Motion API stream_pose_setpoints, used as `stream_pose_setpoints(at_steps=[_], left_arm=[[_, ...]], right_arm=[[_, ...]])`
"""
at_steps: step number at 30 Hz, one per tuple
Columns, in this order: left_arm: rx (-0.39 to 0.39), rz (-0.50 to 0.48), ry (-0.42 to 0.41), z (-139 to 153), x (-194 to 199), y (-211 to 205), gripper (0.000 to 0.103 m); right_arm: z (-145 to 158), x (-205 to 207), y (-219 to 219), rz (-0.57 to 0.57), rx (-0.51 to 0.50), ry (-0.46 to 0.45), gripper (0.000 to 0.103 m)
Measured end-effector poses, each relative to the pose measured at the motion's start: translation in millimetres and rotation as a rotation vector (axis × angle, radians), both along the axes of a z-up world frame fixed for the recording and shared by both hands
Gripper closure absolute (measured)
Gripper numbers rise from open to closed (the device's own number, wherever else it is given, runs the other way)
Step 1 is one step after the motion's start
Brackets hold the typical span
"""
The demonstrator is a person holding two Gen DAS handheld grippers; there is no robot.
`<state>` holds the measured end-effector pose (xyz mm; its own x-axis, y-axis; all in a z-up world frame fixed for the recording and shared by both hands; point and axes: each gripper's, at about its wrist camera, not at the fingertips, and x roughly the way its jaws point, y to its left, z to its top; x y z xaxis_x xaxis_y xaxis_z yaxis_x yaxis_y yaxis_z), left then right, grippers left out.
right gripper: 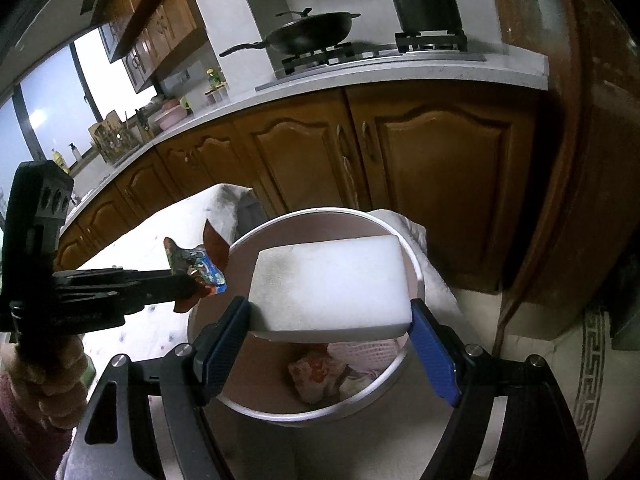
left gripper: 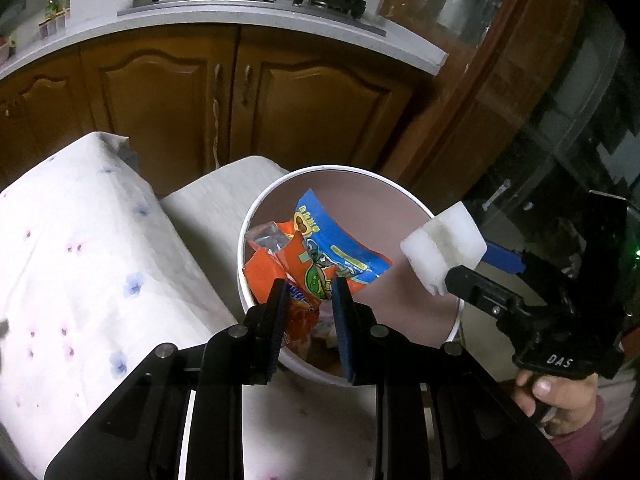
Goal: Collect trash
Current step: 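Carry the orange wrapper and white sponge to the bin and release them, then move both open tools back over the table toward the milk carton and sponge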
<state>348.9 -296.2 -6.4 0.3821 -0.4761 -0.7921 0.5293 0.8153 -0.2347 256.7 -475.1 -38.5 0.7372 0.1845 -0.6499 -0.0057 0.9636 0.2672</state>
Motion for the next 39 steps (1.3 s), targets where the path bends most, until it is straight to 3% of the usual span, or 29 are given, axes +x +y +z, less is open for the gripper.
stream_pose_setpoints(at_steps=[6, 14, 18, 27, 39], left_arm=[[0.021, 0.008, -0.009, -3.2, 1.0, 1.7, 0.071], [0.0, 0.037, -0.009, 0.7, -2.9, 15.0, 0.07], [-0.034, 0.102, -0.036, 6.6, -14.3, 36.5, 0.058], [-0.114, 0.245, -0.078, 12.8, -52.2, 92.1, 0.054], [-0.152, 0.405, -0.162, 30.0, -100.4, 169.9, 0.049]], right_arm=[[-3.3, 5.0, -3.4, -0.008, 0.013, 0.02, 0.017], [-1.9, -0.6, -5.7, -0.024, 0.027, 0.013, 0.017], [3.8, -12.5, -5.1, -0.058, 0.052, -0.026, 0.017], [17.4, -38.6, 17.1, -0.1, 0.116, -0.145, 0.015], [28.1, -56.3, 80.8, -0.006, 0.152, -0.206, 0.015]])
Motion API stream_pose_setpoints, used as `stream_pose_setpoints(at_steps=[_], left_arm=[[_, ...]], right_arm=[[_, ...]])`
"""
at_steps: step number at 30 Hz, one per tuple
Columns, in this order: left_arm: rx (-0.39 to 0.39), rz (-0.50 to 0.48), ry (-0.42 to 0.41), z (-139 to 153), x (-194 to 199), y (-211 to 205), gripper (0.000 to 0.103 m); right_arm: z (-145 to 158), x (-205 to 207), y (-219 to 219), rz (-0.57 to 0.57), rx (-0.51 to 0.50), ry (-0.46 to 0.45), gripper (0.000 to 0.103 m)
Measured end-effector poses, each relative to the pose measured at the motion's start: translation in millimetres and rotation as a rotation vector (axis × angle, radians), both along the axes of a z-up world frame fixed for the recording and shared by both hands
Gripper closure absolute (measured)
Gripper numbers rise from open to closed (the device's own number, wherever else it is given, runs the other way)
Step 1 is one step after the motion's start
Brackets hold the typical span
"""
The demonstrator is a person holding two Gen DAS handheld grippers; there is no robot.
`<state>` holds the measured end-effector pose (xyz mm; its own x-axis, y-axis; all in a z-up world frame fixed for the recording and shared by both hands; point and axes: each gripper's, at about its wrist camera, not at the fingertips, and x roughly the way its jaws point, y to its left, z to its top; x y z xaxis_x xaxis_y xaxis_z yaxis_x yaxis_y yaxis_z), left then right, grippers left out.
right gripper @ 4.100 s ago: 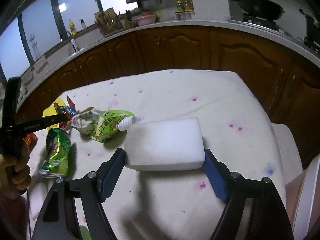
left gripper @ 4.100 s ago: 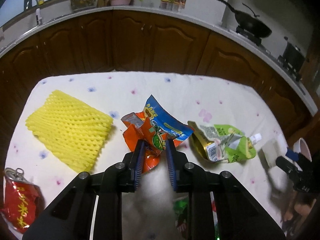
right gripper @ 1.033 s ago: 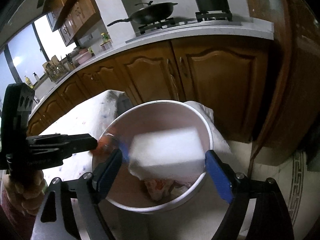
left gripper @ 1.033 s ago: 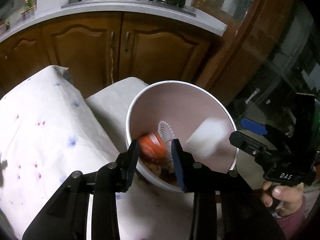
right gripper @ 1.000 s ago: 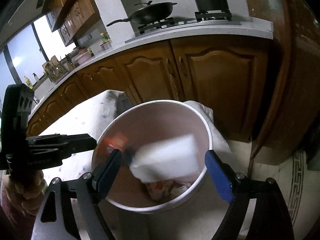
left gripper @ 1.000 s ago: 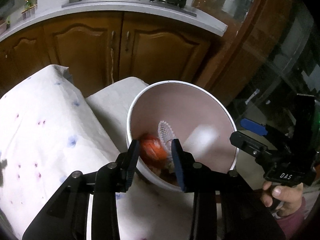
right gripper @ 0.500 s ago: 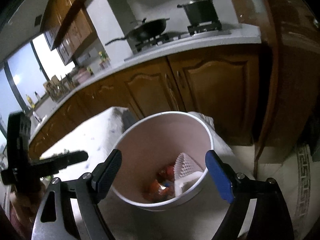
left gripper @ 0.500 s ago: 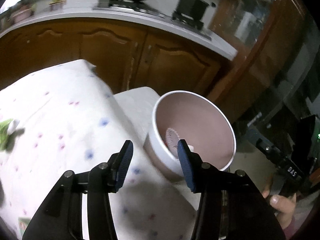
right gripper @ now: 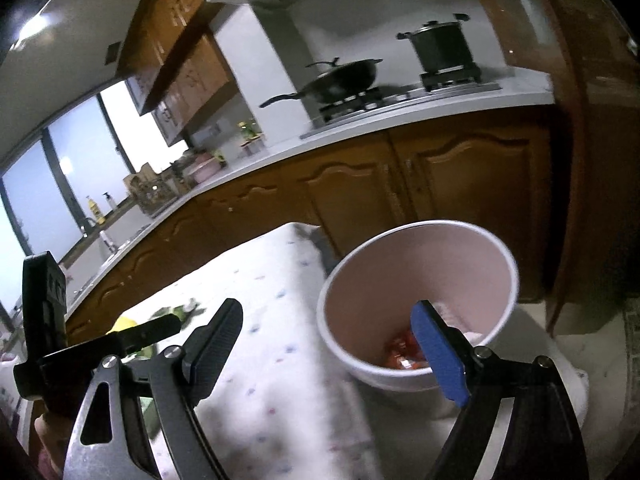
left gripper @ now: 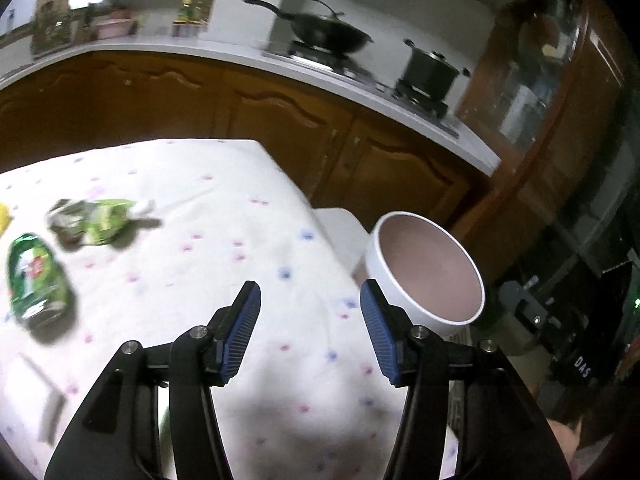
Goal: Collect trash
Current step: 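Move both open tools back over the table toward the milk carton and sponge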
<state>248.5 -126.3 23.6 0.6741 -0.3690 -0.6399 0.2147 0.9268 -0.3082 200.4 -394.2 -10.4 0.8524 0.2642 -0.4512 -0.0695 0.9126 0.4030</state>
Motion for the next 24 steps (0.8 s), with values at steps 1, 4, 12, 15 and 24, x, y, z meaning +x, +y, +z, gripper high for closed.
stream_pose_setpoints(at_steps=[1, 4, 12, 15, 24], left_arm=[[-0.004, 0.01, -0.003, 0.6, -3.2, 6.1, 0.049], [-0.005, 0.046, -0.009, 0.9, -12.5, 26.7, 0.048], [-0.015, 0.141, 0.003, -4.4, -31.4, 79.0, 0.048], [-0.009, 0.172, 0.006, -6.8, -38.1, 95.9, 0.048], [-0.006, 0.257, 0.029, -15.7, -57.9, 151.4, 0.048]], right_arm=[[-0.2, -0.3, 7.0, 0.012, -0.001, 0.0, 0.015], [-1.3, -0.4, 22.2, 0.042, 0.002, 0.006, 0.015], [-8.2, -4.5, 59.3, 0.105, 0.004, 0.027, 0.015], [-11.6, -10.0, 74.9, 0.132, 0.009, 0.037, 0.015], [-17.7, -15.8, 116.1, 0.216, -0.003, 0.06, 0.015]])
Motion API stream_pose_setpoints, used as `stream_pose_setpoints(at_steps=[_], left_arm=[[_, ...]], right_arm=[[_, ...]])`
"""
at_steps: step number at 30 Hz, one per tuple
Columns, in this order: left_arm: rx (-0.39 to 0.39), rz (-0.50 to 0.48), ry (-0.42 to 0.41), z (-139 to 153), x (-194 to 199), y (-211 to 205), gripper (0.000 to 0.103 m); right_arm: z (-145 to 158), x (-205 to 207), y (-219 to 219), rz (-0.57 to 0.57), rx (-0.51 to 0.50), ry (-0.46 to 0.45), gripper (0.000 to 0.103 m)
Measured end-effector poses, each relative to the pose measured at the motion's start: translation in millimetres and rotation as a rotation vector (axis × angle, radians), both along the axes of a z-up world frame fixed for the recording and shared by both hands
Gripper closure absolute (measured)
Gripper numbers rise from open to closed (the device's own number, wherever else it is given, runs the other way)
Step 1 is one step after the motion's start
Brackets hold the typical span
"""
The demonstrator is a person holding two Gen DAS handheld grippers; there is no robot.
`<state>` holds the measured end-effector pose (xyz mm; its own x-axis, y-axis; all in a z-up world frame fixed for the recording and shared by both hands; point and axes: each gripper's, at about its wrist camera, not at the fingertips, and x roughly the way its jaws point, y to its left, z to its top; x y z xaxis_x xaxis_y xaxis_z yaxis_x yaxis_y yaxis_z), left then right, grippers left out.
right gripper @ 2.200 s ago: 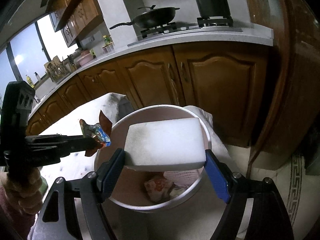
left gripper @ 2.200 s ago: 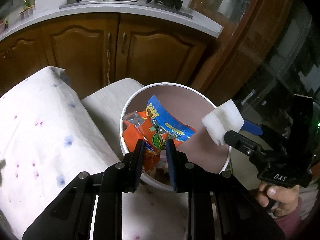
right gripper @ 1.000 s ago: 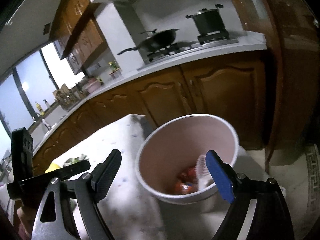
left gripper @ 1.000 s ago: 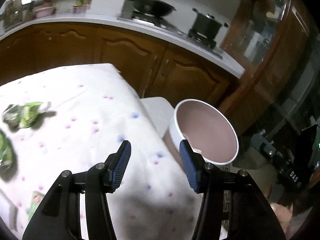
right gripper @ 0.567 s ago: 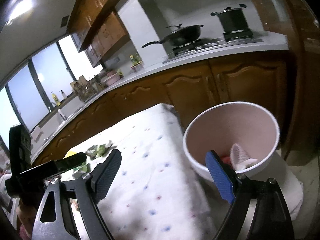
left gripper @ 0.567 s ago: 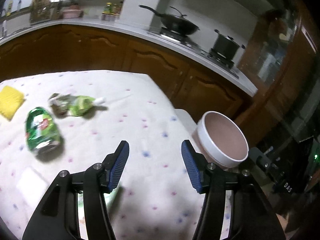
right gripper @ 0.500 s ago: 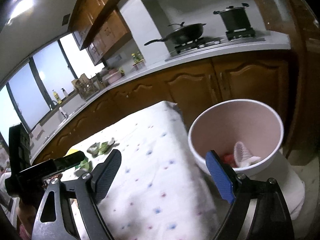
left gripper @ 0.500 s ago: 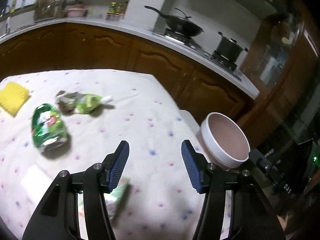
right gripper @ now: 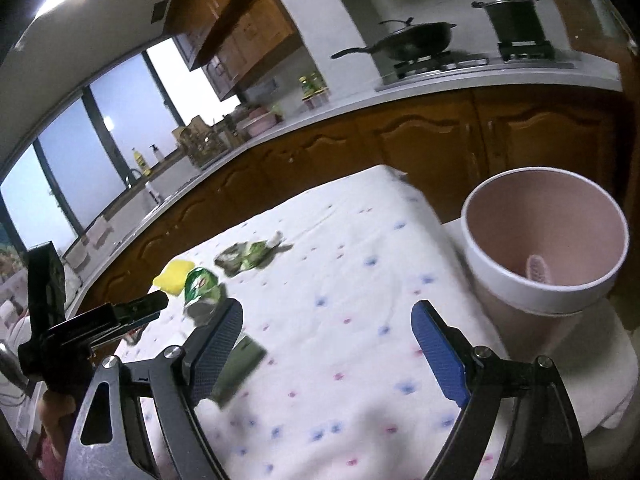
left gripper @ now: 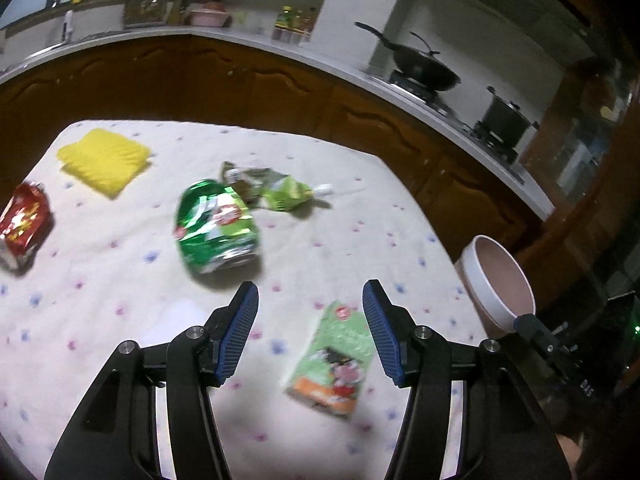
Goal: Collect trash
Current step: 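Move both open tools back over the table toward the milk carton and sponge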
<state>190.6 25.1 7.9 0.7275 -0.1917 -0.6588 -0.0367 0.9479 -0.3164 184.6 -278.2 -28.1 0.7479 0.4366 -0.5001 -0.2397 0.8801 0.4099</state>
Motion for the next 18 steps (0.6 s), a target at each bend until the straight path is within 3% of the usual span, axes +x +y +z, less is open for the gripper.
stream_pose_setpoints(at_steps=[9, 18], left_arm=[[0.047, 0.045, 0.03, -11.8, -16.5, 42.2, 0.045], [0.068, 0.044, 0.058, -27.3, -27.7, 72.5, 0.043]], right_arm=[[-2.8, -6.4, 35.9, 0.076, -0.014, 0.022, 0.015], [-15.0, -8.1, 87.9, 0.179, 0.009, 0.12, 0.015]])
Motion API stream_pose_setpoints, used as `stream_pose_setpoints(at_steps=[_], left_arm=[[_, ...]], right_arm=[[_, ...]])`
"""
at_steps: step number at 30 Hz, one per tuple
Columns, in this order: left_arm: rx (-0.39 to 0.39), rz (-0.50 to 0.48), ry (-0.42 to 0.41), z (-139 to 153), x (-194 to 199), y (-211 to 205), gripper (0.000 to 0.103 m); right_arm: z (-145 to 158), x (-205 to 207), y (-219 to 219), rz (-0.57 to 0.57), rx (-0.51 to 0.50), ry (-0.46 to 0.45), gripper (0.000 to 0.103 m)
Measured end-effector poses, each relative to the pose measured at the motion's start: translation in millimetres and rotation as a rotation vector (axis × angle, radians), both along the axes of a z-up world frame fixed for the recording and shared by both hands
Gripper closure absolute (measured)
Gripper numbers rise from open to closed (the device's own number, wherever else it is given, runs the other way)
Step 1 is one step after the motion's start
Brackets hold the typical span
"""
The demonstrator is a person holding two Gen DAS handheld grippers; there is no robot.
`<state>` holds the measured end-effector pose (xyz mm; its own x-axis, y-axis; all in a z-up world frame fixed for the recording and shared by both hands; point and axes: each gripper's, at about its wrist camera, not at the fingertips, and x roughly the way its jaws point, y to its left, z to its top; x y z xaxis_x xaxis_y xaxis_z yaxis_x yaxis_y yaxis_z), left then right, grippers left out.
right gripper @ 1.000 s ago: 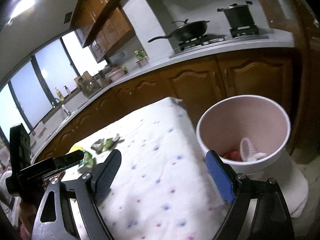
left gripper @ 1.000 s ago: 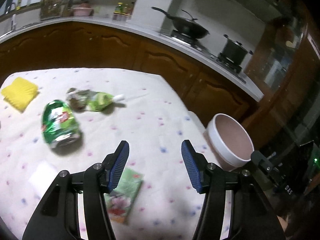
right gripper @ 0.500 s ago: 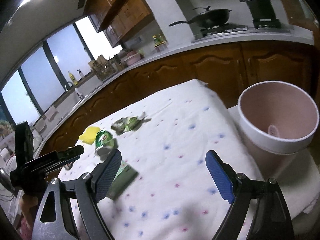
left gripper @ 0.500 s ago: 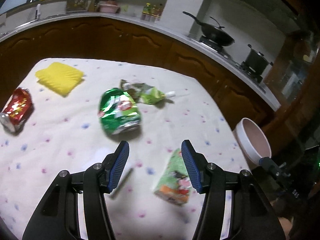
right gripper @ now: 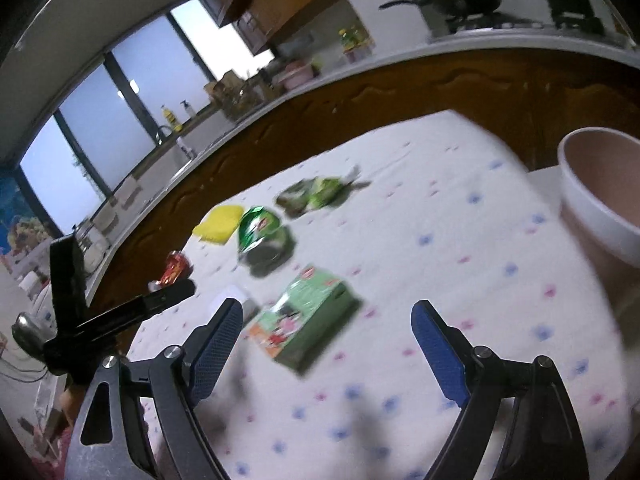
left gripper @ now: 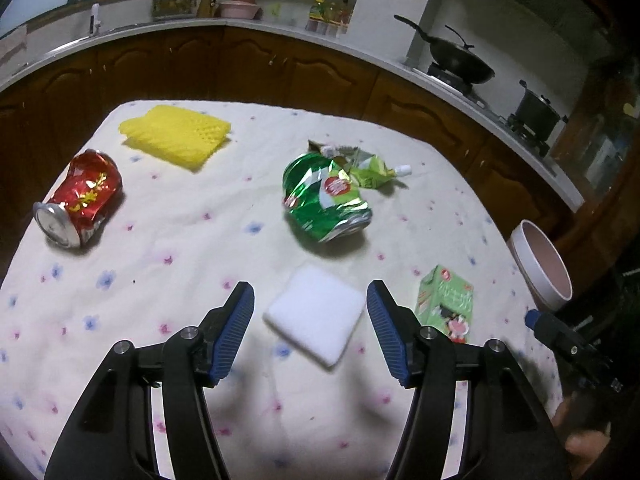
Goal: Collect trash
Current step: 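Move both open tools back over the table toward the milk carton and sponge, then grasp the white sponge with the left tool while the right tool grasps the green milk carton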
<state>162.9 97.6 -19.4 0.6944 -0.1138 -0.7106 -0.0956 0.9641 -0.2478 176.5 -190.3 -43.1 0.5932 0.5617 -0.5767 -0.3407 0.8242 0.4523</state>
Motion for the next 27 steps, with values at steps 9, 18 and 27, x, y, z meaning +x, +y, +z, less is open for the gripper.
stream_pose_setpoints(at_steps=[9, 18, 27], left_arm=[[0.039, -0.128, 0.034, -14.6, -0.7, -4.8, 0.03], [0.063, -0.193, 0.045, -23.1, 4.0, -1.9, 0.028], [0.09, -0.216, 0.056, -30.8, 19.1, -8.7, 0.027]], right_arm=[[-17.3, 14.4, 42.6, 0.034, -0.015, 0.092, 0.015], [-31.3, 37.9, 72.2, 0.002, -0.109, 0.145, 0.015], [-32.3, 40.8, 63.0, -0.001, -0.176, 0.118, 0.051]])
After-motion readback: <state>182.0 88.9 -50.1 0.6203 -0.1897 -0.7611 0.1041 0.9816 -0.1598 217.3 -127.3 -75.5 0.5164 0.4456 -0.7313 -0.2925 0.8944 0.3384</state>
